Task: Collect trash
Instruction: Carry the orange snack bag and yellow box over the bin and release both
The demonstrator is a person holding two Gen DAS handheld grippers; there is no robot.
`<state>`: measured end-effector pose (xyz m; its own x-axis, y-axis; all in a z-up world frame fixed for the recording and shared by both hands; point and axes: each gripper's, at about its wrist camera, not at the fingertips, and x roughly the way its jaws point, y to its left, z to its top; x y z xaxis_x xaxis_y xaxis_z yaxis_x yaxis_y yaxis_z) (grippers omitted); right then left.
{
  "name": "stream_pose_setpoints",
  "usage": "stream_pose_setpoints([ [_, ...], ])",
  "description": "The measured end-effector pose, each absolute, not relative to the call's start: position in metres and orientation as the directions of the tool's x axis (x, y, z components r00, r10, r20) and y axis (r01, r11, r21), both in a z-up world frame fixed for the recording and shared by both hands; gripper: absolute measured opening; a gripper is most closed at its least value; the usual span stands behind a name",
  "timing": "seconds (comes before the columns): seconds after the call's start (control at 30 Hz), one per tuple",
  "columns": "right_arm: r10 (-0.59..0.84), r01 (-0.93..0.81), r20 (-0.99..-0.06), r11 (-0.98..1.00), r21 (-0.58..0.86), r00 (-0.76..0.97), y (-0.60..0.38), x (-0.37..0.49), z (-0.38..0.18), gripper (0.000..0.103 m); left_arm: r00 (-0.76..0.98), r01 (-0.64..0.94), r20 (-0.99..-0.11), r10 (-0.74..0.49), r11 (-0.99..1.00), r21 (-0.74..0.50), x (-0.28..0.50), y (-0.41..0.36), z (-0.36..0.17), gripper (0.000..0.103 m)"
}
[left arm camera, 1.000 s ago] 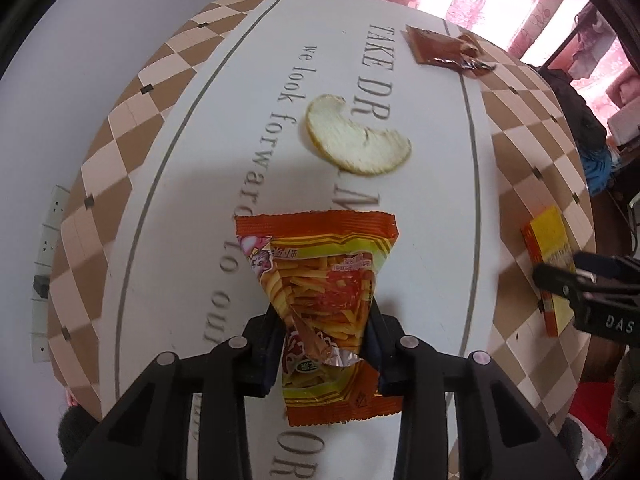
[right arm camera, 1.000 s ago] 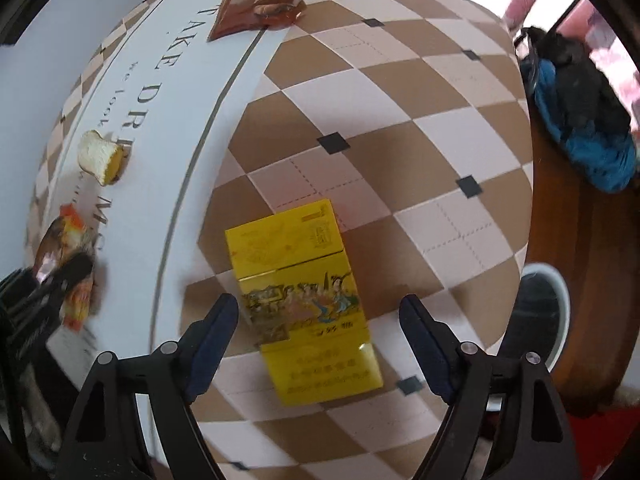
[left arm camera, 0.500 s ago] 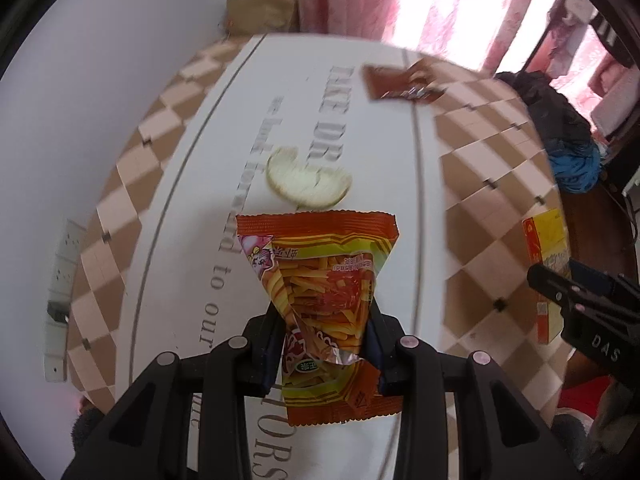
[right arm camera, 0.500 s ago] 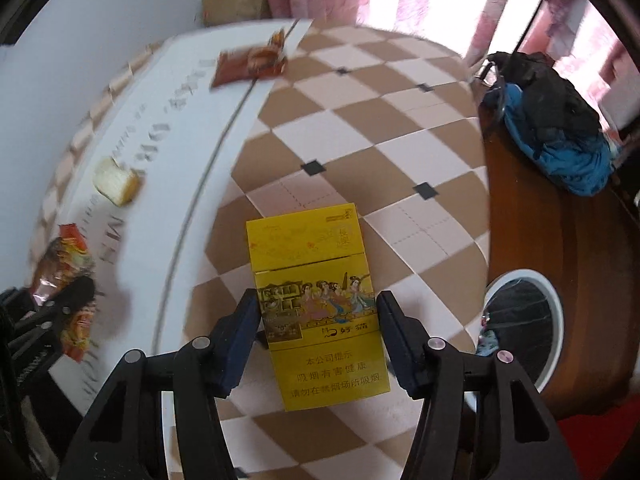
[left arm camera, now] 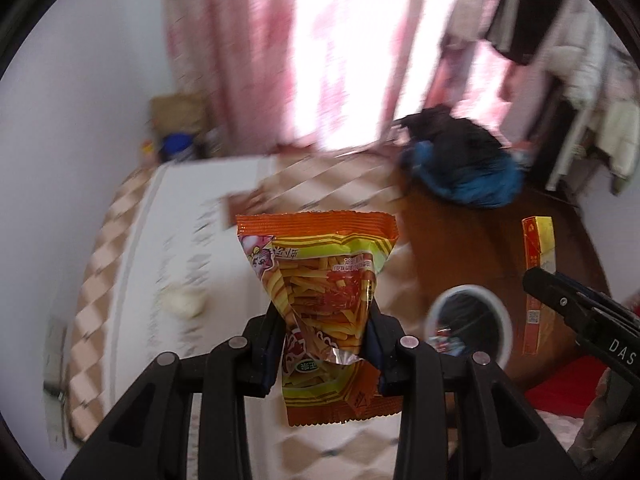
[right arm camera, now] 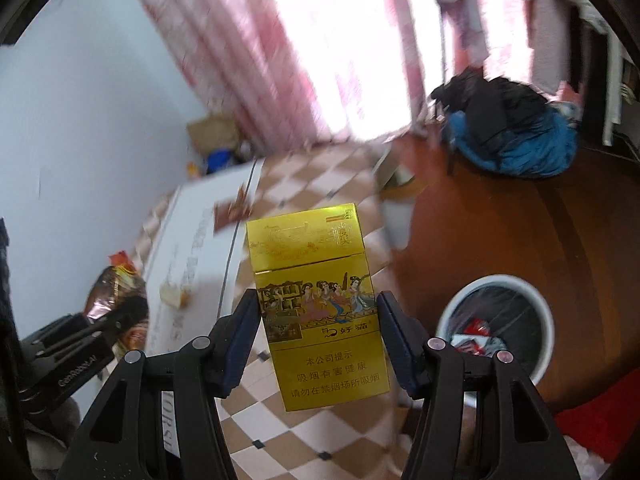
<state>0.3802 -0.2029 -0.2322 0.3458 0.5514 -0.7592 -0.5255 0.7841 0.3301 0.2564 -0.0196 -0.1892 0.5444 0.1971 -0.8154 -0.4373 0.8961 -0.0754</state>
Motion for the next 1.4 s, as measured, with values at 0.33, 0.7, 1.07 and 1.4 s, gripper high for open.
stream_pose_setpoints([
  [0.33,0.459,-0.343,-0.756,0.882,0.324,0.467,-0.352,0.435,-0.205,0.061,0.569,-0.183,-0.821,-0.049,0.966,-0.185,0.375,-0.144,-0.193,0.031],
  [0.7,0.395,-0.114,-0.867,0.919,0.378,0.305,-0.444,0.494,-0.345,0.061,0.352,-0.119,-0.904,-0.242,0.947,-0.299,0.456,-0.211,-0.308,0.032],
  [1.07,0.395,-0.009,-0.909,0.918,0.397,0.132,-0.445,0.532,-0.473,0.061,0.230,-0.130,-0.952,-0.201,0.963,-0.235,0.476,-0.228,-0.374,0.033],
  [1.4,0.393,0.014,-0.917,0.919,0.394,0.063,-0.447,0.546,-0.512,0.062,0.238,-0.174,-0.962,-0.134,0.969,-0.177,0.474,-0.223,-0.377,0.077],
])
